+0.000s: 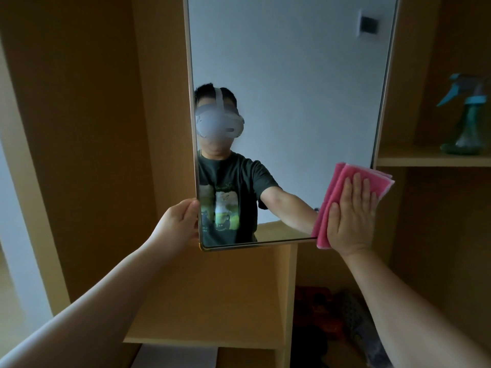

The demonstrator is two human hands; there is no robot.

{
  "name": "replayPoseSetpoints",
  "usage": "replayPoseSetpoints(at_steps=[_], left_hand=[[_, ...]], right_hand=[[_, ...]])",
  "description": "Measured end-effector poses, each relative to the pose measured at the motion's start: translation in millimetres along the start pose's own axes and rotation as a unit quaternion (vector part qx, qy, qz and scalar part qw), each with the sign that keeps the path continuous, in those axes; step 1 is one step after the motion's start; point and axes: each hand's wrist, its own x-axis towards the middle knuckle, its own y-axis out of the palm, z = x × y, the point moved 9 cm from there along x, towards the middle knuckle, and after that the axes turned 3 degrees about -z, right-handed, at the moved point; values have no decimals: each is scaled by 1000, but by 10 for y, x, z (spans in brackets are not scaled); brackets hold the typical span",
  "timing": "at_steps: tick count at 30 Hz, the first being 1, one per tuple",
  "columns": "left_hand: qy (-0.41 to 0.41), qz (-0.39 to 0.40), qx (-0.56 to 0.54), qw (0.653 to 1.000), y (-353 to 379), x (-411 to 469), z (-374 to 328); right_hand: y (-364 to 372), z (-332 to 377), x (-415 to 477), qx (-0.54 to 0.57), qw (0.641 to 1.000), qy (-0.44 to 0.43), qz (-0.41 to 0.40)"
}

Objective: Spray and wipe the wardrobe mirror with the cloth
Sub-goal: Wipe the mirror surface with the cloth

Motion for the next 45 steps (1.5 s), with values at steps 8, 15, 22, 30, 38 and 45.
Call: replayPoseSetpoints(at_steps=[8,15,22,30,38,45], left_hand=[[-1,-13,-1,1000,-8,-44,-25],[75,-57,51,994,-154,16,-300],[145,-197,-60,968,-431,125,-1013],[242,37,54,968,396,244,-2466],[142,264,-1,954,826,592,-3921],[165,176,32,970,287,983,-5135]], right_hand=[[-113,-183,-76,74,989,123,-43],[-264,-531,-125,87,973,199,-72],[-701,-402,322,122,978,136,-104],[-1520,642,1243,229,966,72,-97],[-2467,1320,2787,263,963,22,-46],[-2927,1754,3868,320,940,13,119]])
